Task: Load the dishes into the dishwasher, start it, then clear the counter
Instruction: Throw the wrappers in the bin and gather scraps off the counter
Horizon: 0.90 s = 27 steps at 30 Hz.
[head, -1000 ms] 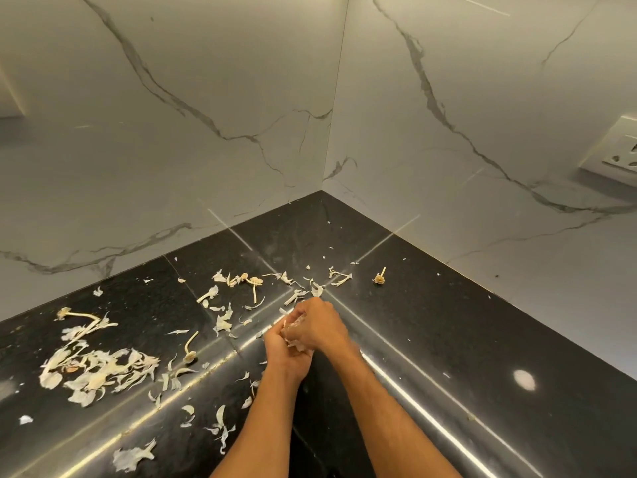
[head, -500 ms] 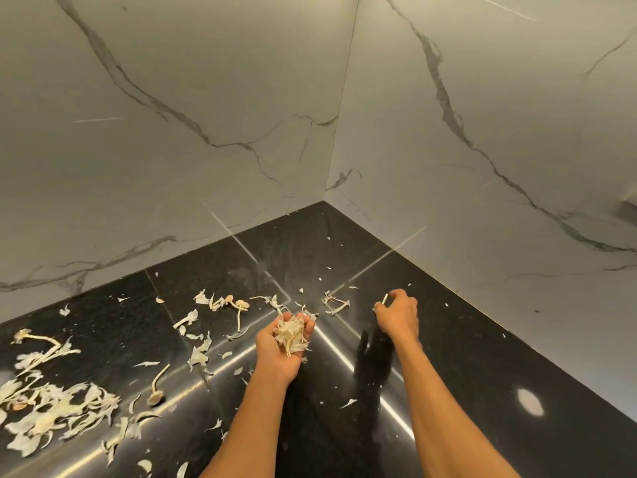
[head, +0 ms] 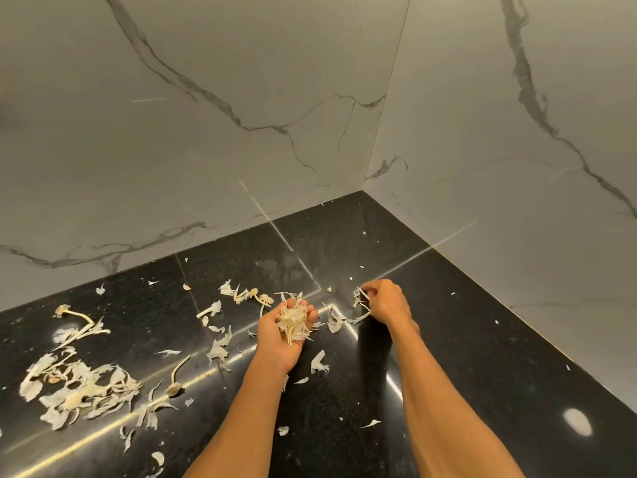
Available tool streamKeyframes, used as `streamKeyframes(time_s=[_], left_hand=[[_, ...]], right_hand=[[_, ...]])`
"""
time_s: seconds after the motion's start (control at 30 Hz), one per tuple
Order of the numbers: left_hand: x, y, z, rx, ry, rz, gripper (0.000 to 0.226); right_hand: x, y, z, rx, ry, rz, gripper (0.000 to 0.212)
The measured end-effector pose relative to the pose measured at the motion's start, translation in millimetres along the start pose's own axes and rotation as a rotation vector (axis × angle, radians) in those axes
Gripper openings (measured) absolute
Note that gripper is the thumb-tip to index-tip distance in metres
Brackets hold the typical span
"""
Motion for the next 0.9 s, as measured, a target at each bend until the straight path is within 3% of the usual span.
streamKeyframes(time_s=[0.2,0.37,0.47,0.67,0.9], left_hand=[[7.3,10.9,3.6,0.024,-0.022,0.025,0.026],[18.8,23.8,10.3,0.024,-0.052,0.033,0.022],[25.2,31.9,13.9,0.022,-0.06,0.044,0.02],[27.7,38.5,25.2,0.021,-0.066,0.053,0.021],[29.5,46.1,45.9,0.006,-0.077,0.06,0.022]], right_hand=[[-37.8,-28.6,28.8,-0.256,0.169,0.081,0.026],[-55.1,-49.7,59.2,-0.462,0.231,0.241,0.074],[-61.6,-58.0,78.2,-0.497,0.259,0.317,0.085],[-66.1,-65.1,102.7,-0.396,0.313,0.255,0.047],[-58.5,-63.2,122.4,-0.224,0.197,0.113,0.017]])
Point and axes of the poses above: each hand's wrist, its own z-axis away from the middle knuckle, its own y-axis out of the back of the hand, x = y × z, the point moved 4 cm from there along -z, towards the middle knuckle, and after that the axes turned 1 degree about -x, right-handed, at the moved point
